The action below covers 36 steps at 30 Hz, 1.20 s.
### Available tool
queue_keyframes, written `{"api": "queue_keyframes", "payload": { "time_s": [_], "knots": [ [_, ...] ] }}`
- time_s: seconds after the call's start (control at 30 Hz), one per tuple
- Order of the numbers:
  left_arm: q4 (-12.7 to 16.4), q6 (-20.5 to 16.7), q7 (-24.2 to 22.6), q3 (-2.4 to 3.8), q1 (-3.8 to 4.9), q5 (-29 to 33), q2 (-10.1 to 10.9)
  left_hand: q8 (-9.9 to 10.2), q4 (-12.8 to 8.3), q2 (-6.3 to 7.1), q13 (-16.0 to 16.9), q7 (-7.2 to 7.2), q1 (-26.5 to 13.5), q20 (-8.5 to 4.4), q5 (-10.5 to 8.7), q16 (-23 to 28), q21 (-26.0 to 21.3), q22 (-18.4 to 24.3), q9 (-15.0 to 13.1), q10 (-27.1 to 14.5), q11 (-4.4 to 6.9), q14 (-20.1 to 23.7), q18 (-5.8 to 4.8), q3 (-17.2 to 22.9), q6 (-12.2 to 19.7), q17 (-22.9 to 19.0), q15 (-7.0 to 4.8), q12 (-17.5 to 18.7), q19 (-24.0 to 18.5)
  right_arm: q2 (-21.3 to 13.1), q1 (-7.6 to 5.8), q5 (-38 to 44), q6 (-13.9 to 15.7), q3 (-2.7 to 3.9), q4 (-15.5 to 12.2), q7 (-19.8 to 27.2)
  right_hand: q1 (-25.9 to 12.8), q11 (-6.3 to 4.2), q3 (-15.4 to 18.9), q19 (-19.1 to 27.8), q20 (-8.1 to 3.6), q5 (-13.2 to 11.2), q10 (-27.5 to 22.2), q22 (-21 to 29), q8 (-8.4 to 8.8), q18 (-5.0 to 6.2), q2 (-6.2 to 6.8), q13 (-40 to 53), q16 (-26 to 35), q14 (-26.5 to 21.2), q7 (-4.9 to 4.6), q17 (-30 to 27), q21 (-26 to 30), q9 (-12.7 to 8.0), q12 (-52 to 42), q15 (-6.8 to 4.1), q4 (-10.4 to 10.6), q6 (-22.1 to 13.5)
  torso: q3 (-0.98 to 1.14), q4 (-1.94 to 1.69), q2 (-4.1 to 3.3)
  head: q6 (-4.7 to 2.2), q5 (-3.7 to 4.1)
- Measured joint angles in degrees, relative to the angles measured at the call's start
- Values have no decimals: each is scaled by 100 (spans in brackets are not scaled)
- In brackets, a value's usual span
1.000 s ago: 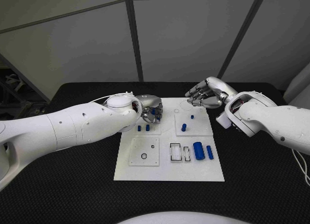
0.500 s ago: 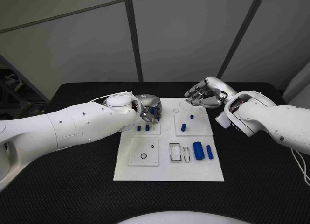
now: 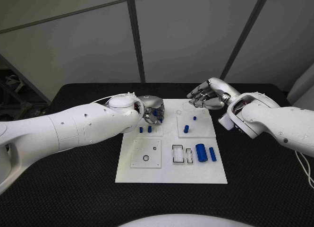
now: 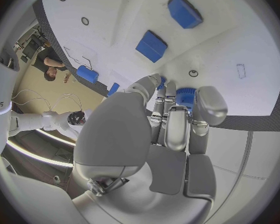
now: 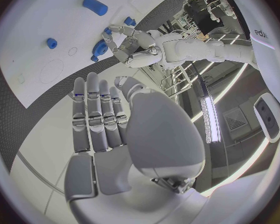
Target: Assemble the parts on the task board
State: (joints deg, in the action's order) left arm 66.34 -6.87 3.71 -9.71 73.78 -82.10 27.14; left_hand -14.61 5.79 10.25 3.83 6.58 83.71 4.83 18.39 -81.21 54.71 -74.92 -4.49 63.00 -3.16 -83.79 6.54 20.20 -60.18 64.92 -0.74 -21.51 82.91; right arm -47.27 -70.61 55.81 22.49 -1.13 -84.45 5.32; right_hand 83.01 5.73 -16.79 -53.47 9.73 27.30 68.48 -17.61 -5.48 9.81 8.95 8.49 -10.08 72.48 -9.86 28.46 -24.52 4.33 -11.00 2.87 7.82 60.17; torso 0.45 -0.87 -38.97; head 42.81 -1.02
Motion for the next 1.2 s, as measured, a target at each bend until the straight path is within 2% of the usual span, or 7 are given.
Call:
{"api": "queue_keyframes", "payload": {
  "time_s": [0.23,0.47,0.6,0.77,0.83,1.0,1.2],
  "knots": [
    [21,-66,-7,-4,-15,10,39,23,-73,-24,14,7,-25,-21,-2,-23,76,0,-22,143,-1,-18,0,130,-117,20,-18,100,21,0,0,0,0,0,4,2,0,21,0,0,0,29,21,0,0,0,0,-6,0,0,0,4,0,0,0,0,0,0,-3,-1,0,-9,1],
    [159,-161,-17,7,-29,23,181,45,-80,-24,12,17,-25,-42,-7,-23,111,0,-35,185,-1,-18,0,169,-167,21,-18,181,42,-1,0,0,0,0,16,2,0,21,0,0,0,29,21,1,0,0,0,-6,0,0,0,5,0,0,0,0,0,0,-5,-7,3,-16,15],
    [271,-221,-28,133,-36,32,277,47,-90,-24,12,17,-24,-42,-7,-23,111,0,-35,217,2,-18,0,179,-167,20,-18,205,42,0,0,1,-1,0,31,2,0,21,0,0,0,29,21,1,0,0,0,-6,0,0,0,4,0,0,0,0,0,0,-5,-8,6,-27,20],
    [466,-289,-35,354,-28,46,442,65,-97,-23,12,21,-24,-41,-8,-23,144,0,-36,225,-1,-18,-1,185,-204,27,-18,232,41,-1,0,1,-3,0,50,2,0,21,0,0,0,30,21,1,0,0,0,-5,0,0,0,4,0,0,0,0,0,0,-5,-12,9,-40,18],
    [539,-305,-35,412,-24,56,519,66,-112,-23,12,17,-24,-41,-8,-23,144,0,-38,245,18,-18,-1,200,-208,28,-18,232,41,-1,0,1,-4,0,55,2,0,21,0,0,0,29,21,1,0,0,0,-5,0,0,0,4,0,0,0,0,0,0,-5,-14,9,-43,8],
    [679,-314,-31,470,-22,93,708,67,-113,-23,12,17,-24,-42,-8,-23,144,0,-44,266,0,-18,0,201,-208,27,-18,232,41,-4,1,1,-6,0,65,2,0,21,0,0,0,29,21,1,0,0,0,-5,0,0,0,3,0,0,0,0,0,0,-4,-23,9,-45,-8],
    [745,-274,-10,485,-27,138,879,102,-113,-23,12,17,-24,-41,-8,-23,144,1,-44,266,0,-18,-1,201,-208,27,-18,267,41,-4,1,1,-9,0,73,3,0,21,0,0,0,29,21,1,0,0,0,-5,0,0,0,3,0,0,0,0,0,0,-3,-24,9,-39,-31]
  ]
}}
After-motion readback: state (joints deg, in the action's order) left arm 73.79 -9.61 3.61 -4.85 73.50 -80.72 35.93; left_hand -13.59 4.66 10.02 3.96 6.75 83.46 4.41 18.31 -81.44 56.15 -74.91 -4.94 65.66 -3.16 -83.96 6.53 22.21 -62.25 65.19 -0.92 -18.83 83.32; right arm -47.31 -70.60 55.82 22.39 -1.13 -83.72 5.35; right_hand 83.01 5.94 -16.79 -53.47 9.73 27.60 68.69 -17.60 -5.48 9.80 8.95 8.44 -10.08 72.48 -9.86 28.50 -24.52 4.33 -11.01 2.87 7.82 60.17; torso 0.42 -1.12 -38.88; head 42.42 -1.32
